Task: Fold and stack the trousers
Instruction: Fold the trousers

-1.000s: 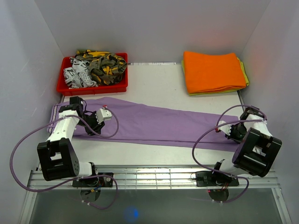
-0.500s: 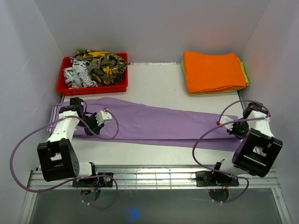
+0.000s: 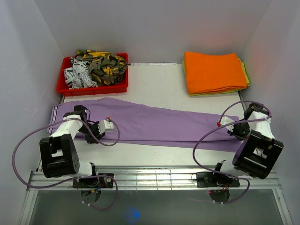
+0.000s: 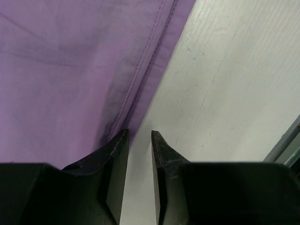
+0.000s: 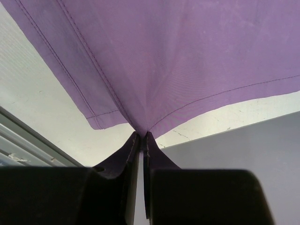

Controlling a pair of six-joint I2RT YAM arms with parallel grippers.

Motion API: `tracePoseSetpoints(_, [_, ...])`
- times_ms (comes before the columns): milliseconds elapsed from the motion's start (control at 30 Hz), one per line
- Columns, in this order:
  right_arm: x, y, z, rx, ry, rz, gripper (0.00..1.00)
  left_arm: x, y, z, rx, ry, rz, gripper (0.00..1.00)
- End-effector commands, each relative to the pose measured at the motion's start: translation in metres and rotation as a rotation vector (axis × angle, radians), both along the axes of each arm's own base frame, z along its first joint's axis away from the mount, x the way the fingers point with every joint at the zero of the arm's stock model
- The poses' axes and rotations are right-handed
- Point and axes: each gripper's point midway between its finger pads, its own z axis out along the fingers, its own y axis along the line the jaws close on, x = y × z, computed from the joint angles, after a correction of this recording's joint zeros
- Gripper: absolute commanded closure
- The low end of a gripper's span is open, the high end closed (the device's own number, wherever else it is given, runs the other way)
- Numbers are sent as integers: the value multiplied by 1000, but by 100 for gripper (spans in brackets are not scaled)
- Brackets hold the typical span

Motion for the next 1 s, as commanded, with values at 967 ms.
tracePoseSetpoints(967, [-3, 2, 14, -4, -5, -8, 92, 25, -15, 7, -71, -44, -26, 60])
